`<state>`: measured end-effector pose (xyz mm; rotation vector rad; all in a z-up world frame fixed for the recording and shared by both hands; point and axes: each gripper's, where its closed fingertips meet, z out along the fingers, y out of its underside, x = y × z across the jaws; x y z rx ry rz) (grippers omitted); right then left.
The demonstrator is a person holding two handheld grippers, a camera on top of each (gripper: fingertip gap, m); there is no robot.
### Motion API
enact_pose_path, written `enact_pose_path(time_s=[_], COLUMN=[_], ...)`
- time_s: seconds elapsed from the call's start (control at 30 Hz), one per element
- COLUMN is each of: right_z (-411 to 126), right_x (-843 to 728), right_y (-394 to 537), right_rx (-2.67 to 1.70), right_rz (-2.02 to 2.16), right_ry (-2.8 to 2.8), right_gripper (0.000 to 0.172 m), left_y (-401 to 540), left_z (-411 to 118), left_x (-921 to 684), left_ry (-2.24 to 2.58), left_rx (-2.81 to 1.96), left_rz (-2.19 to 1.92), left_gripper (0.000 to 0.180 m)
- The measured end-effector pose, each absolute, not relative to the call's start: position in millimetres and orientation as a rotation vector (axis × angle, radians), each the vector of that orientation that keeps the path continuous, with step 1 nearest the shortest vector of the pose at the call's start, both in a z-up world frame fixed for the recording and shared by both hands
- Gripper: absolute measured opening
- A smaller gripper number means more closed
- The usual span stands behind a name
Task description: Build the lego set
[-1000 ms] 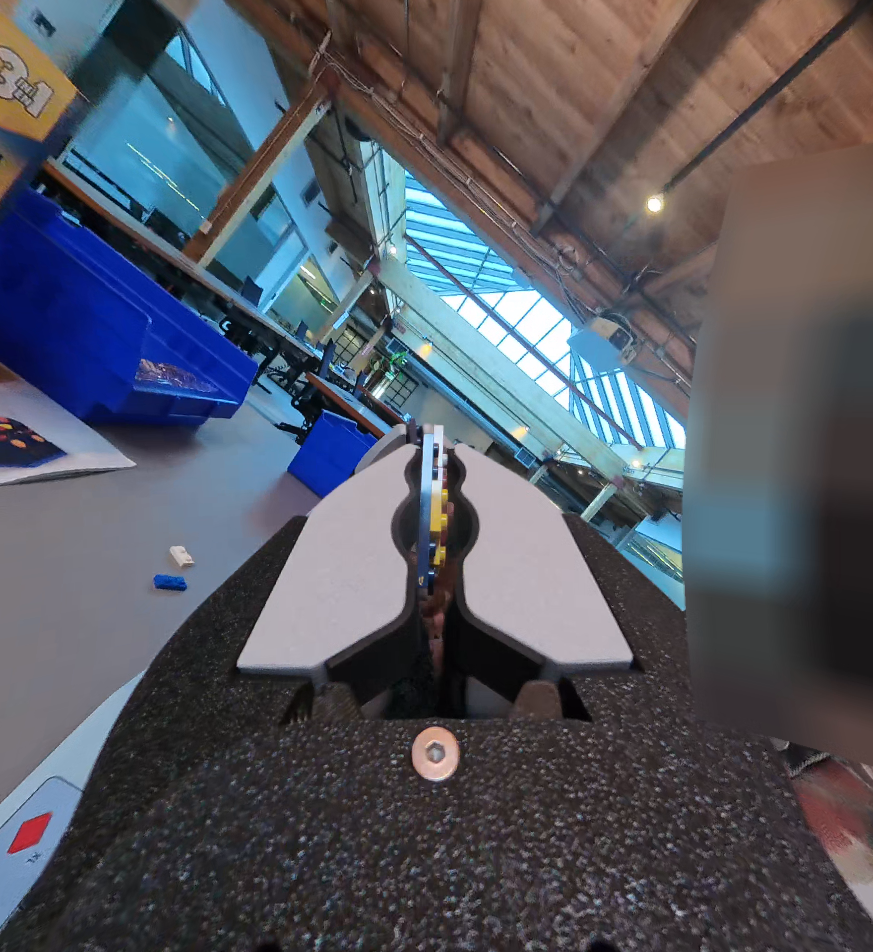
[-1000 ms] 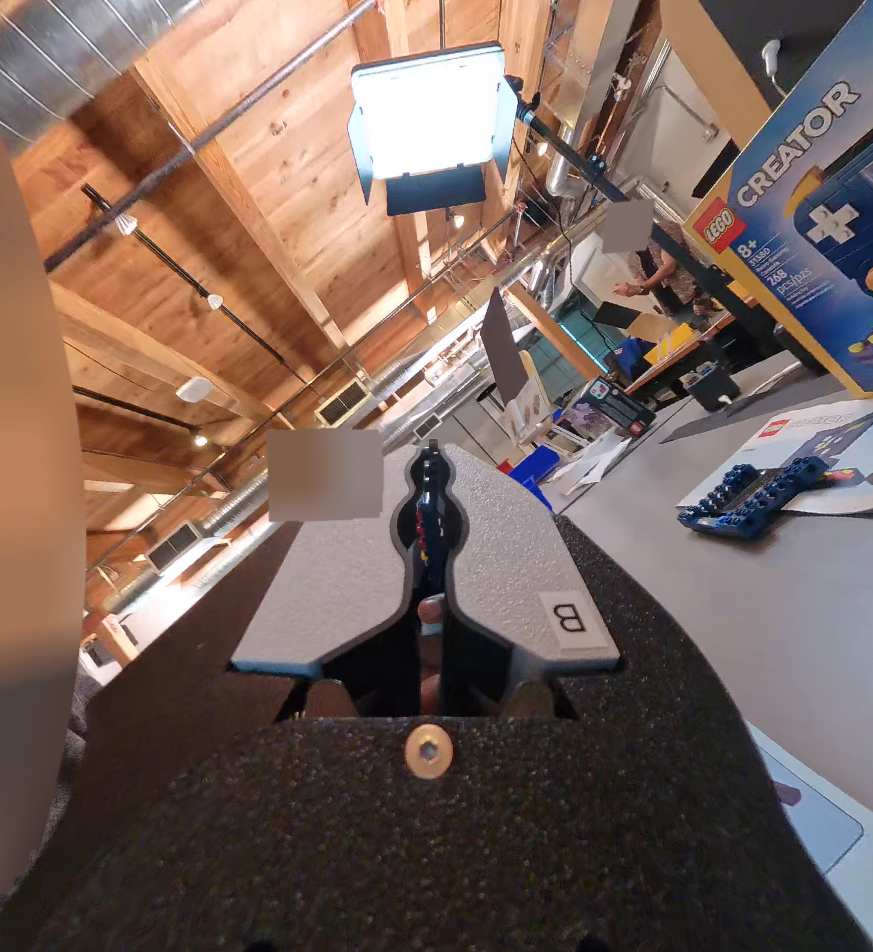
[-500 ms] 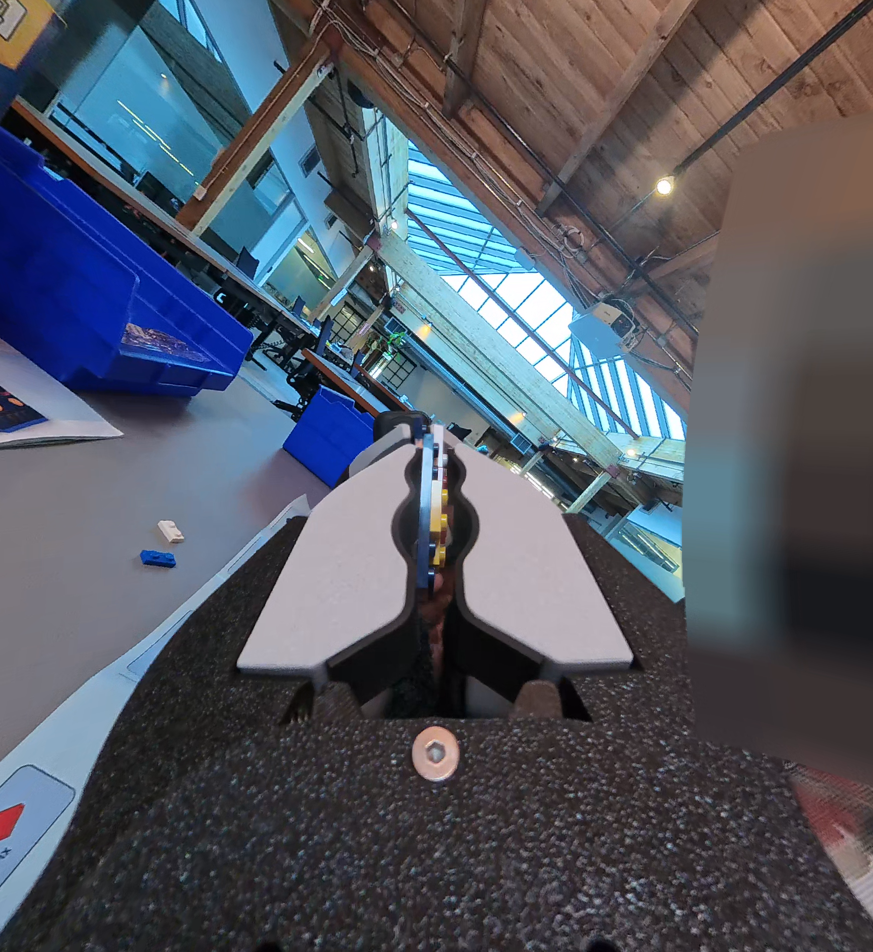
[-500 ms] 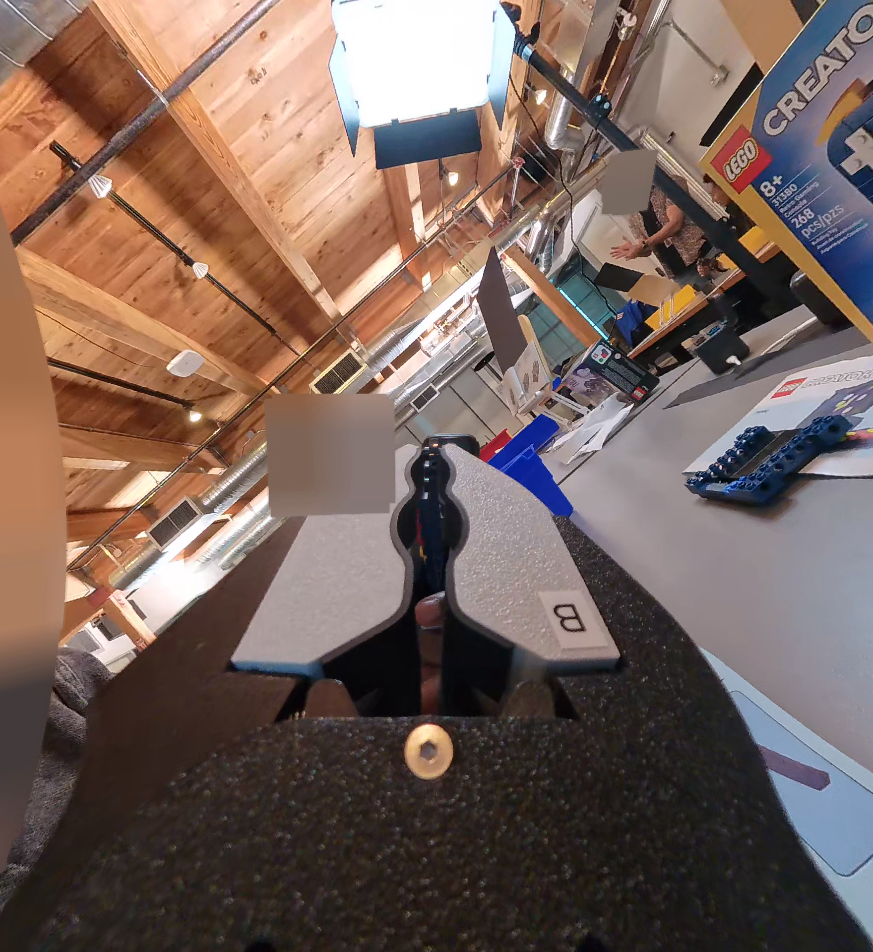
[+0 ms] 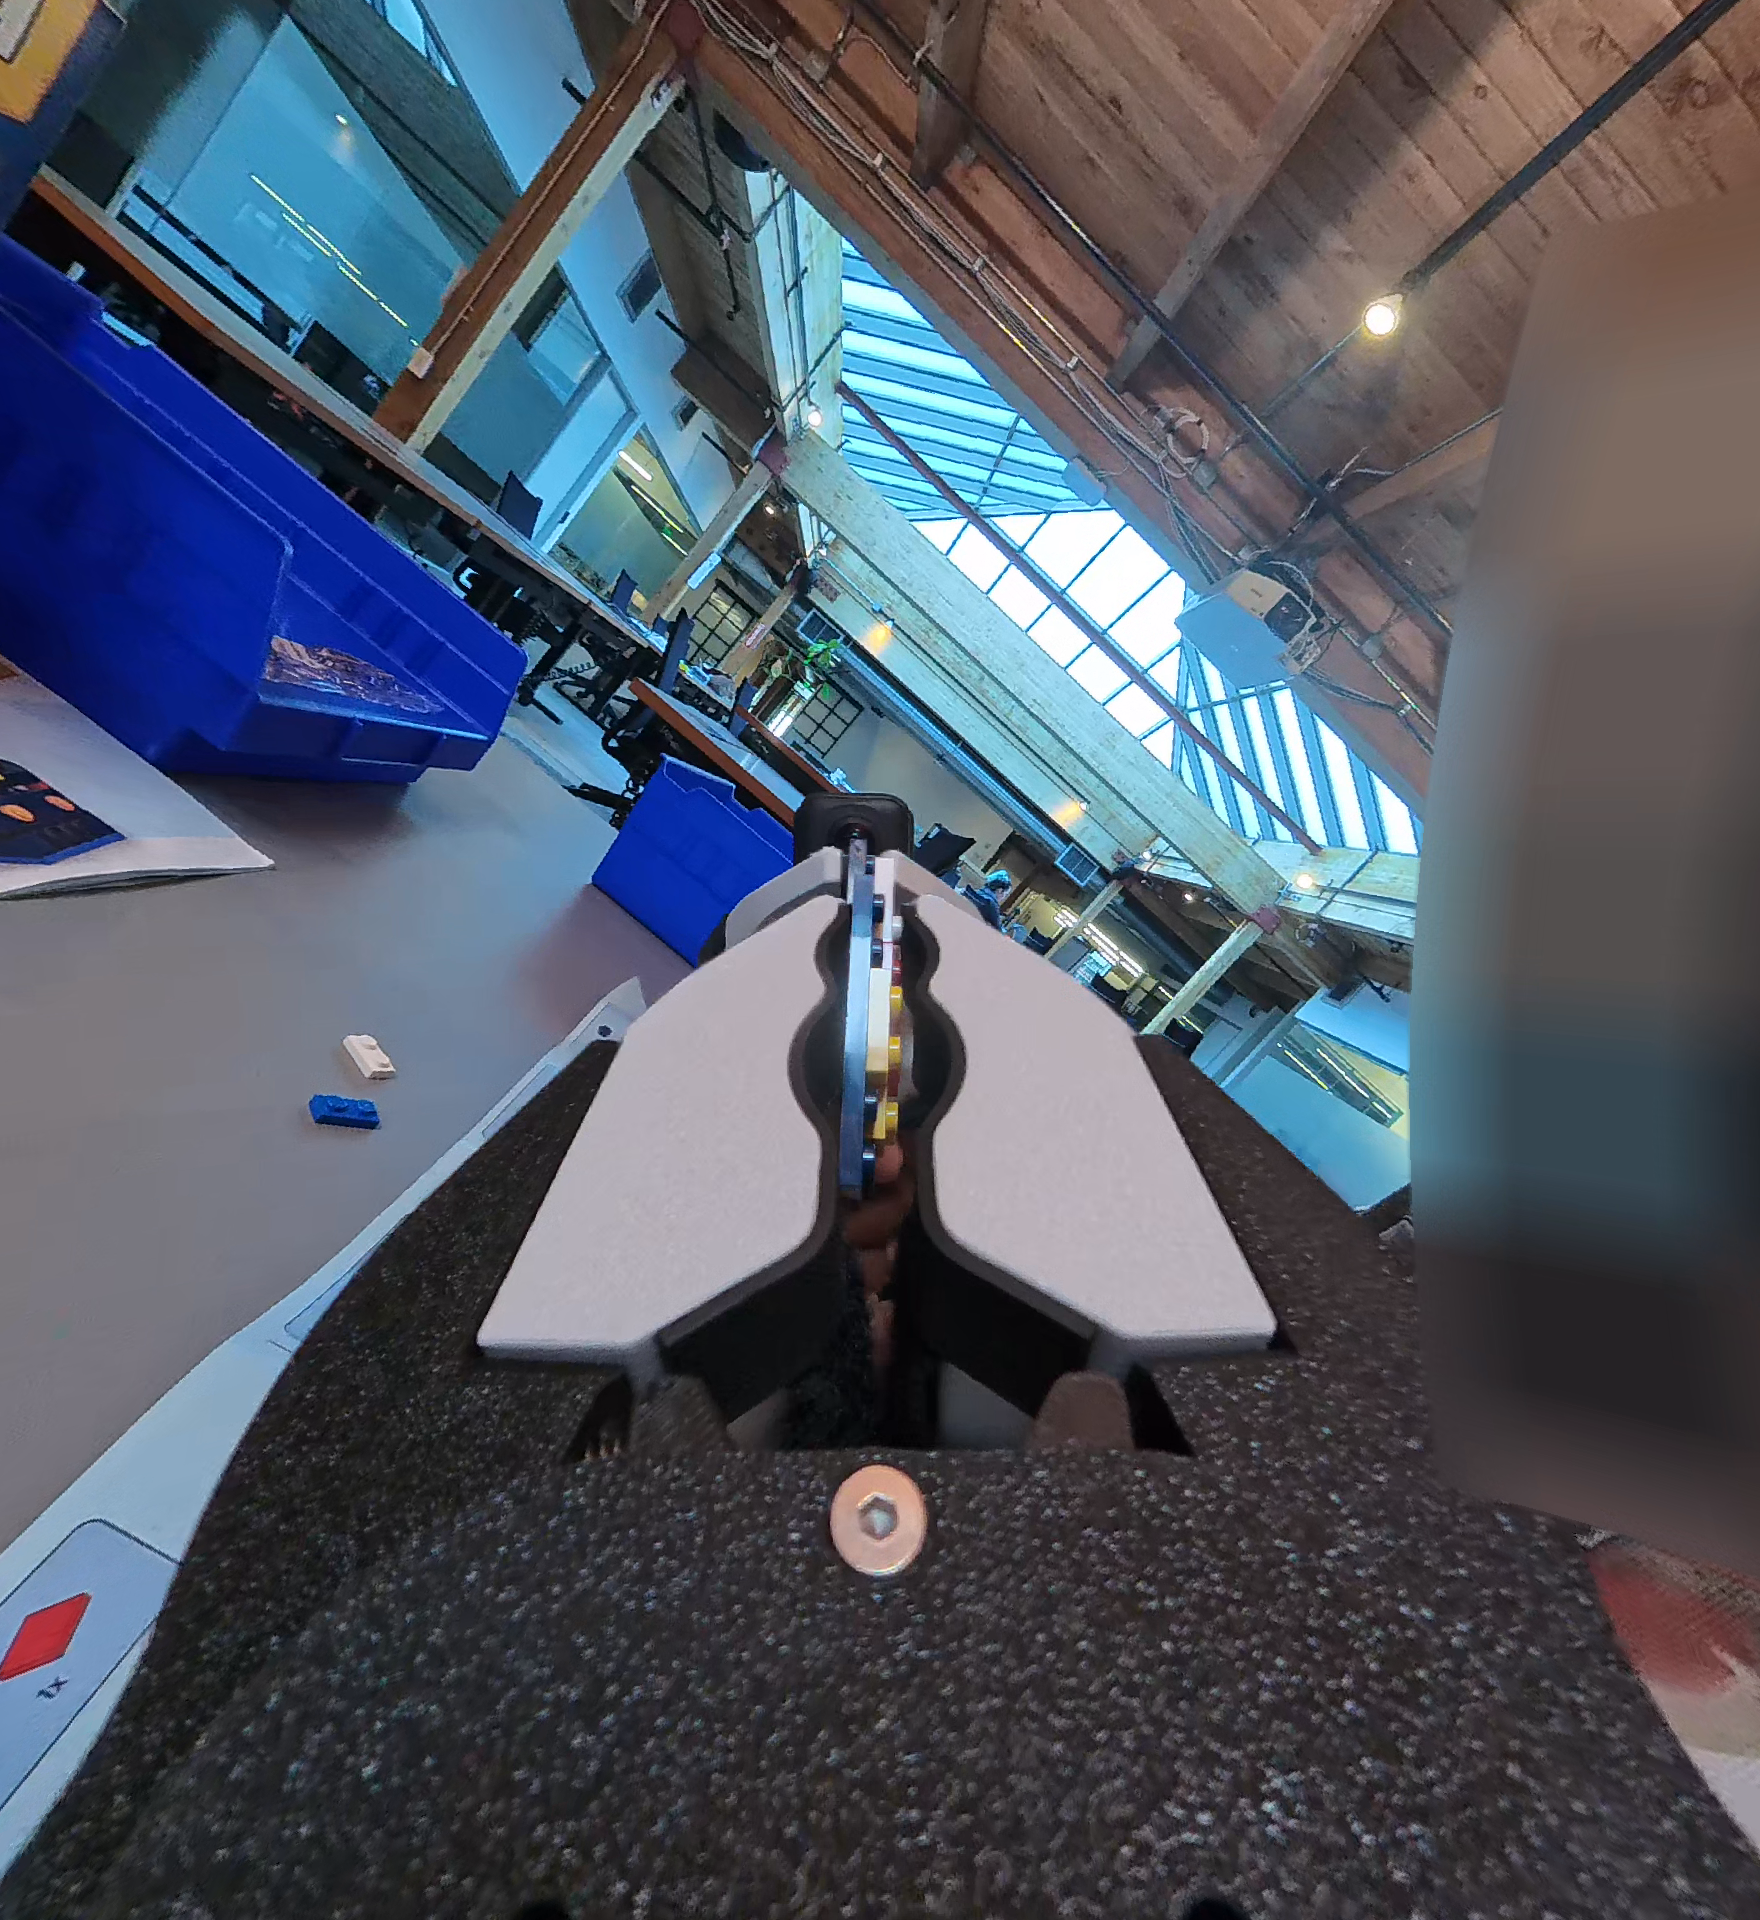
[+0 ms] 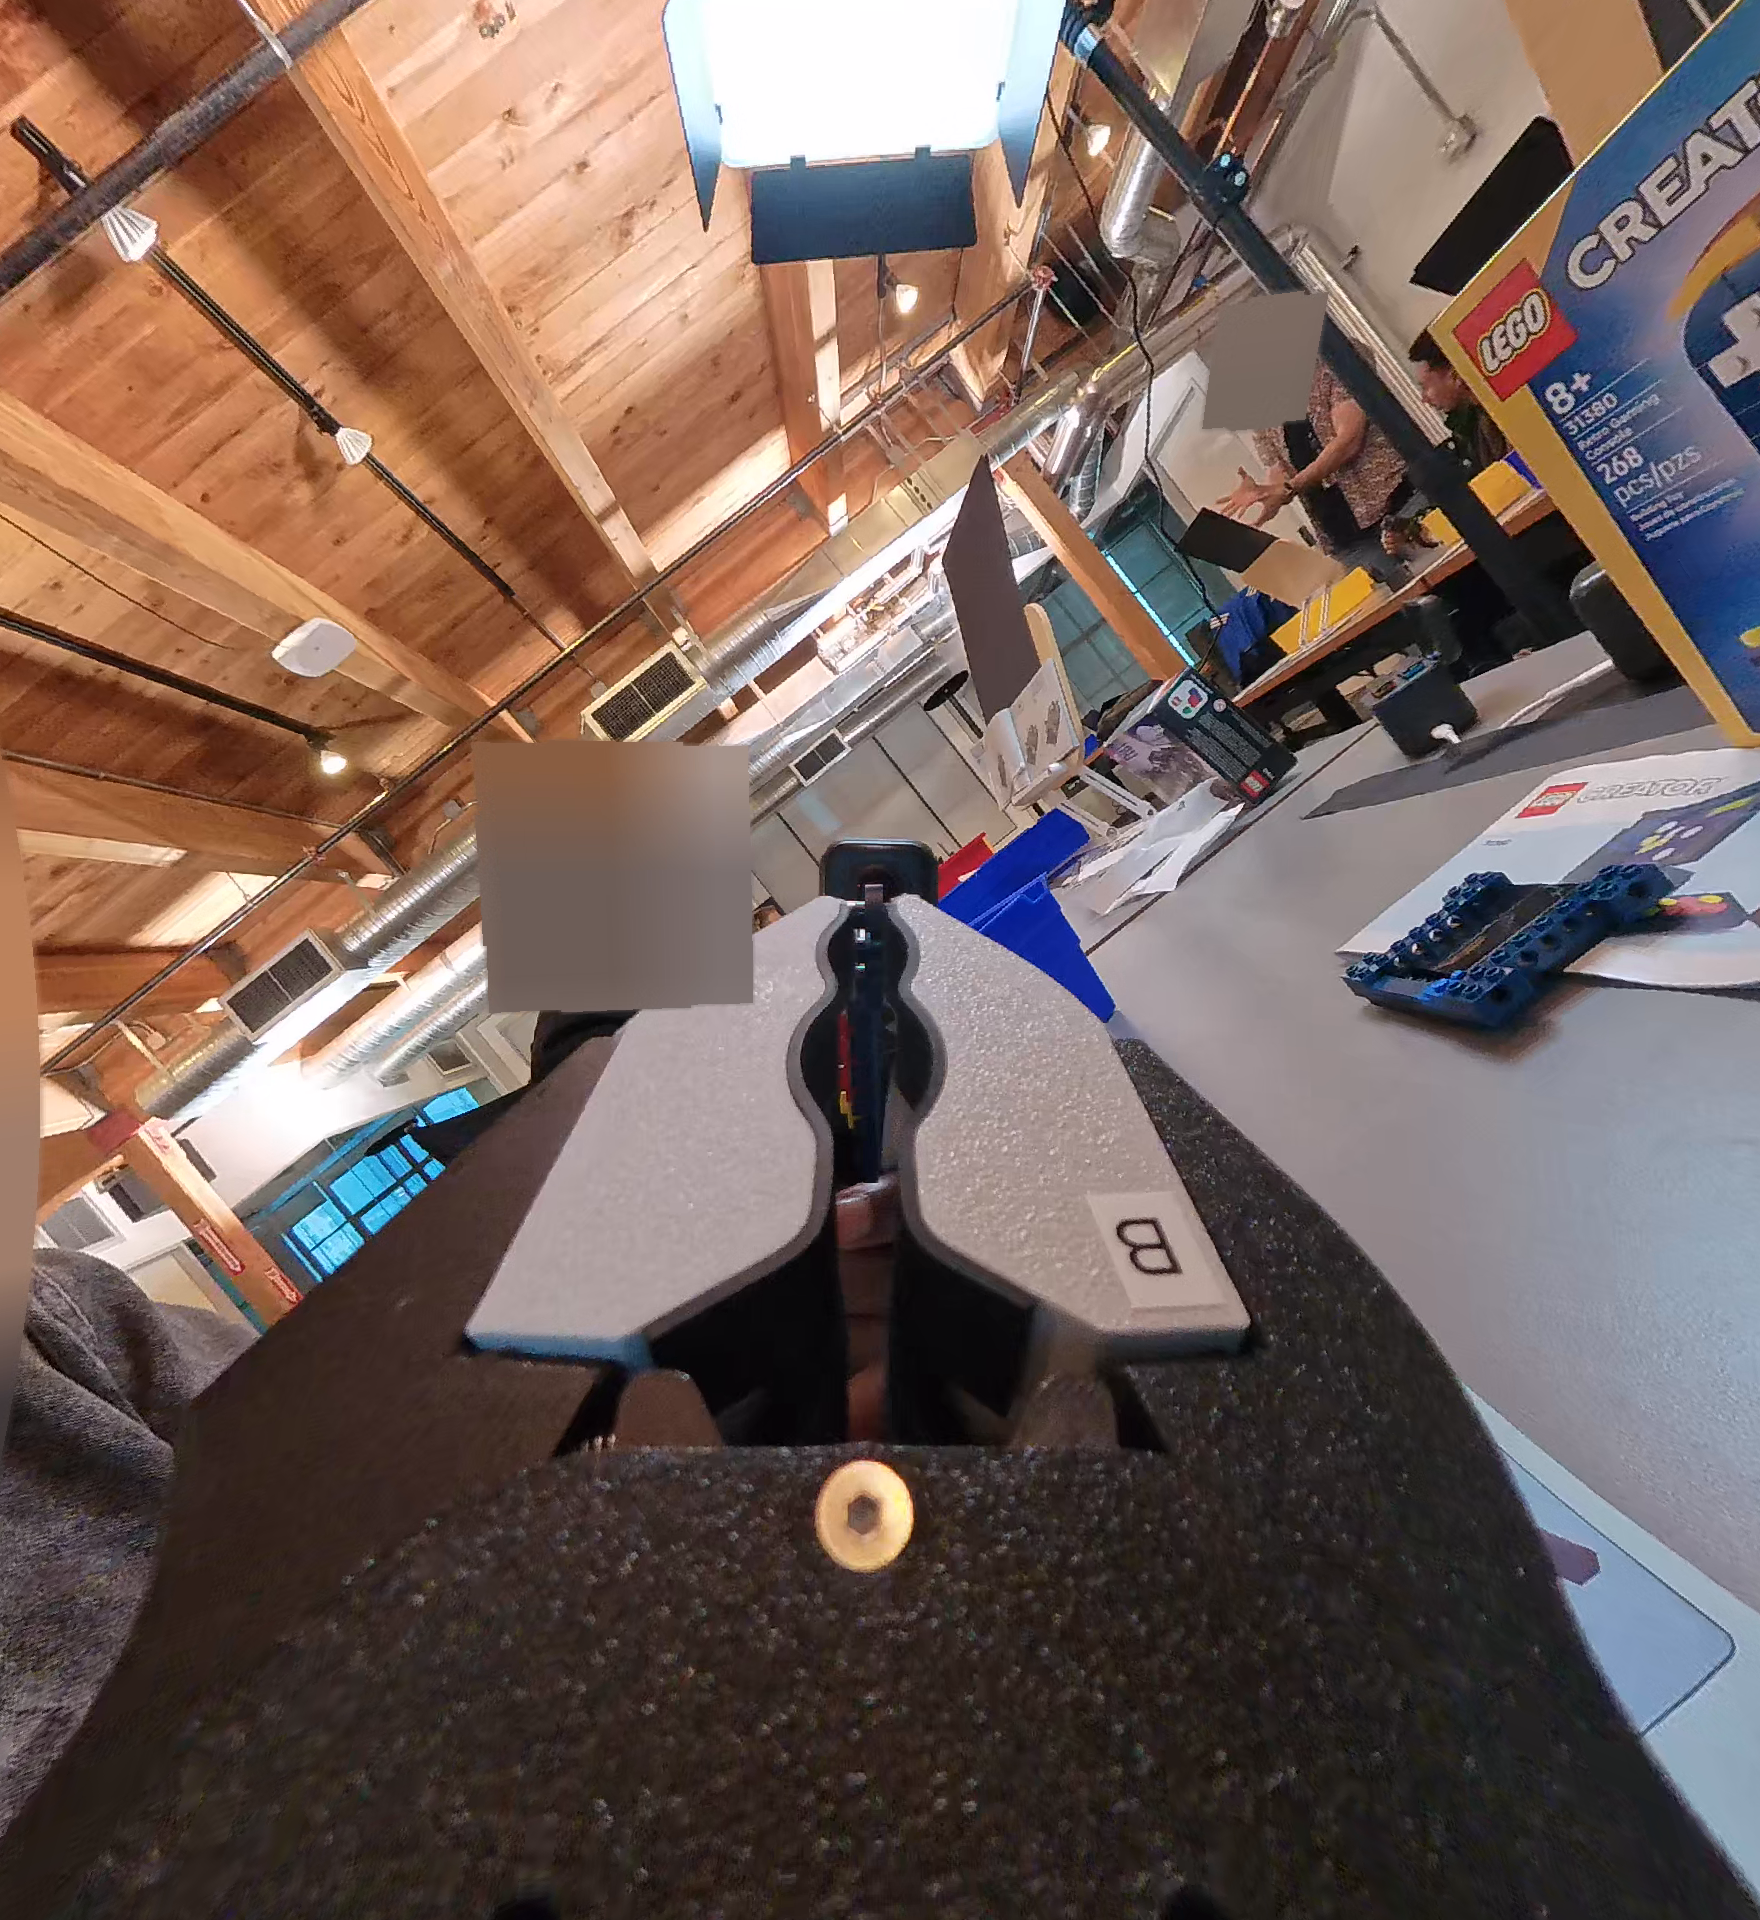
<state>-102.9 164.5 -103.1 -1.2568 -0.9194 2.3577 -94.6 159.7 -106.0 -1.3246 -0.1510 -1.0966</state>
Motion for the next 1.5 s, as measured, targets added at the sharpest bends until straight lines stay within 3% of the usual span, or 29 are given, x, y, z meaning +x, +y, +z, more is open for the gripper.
enact_pose_path(time_s=[1.5], right_z=[-108.3], right_x=[-105.2], right_y=[166.1], right_rx=[-1.288], right_rz=[2.320], right_ry=[-0.920], right_gripper=[0.004], left_y=[162.5], left_z=[-111.5], left_x=[-96.1], left_ry=[-0.164], left_rx=[-1.352], left_rz=[-1.069], left_gripper=[0.008])
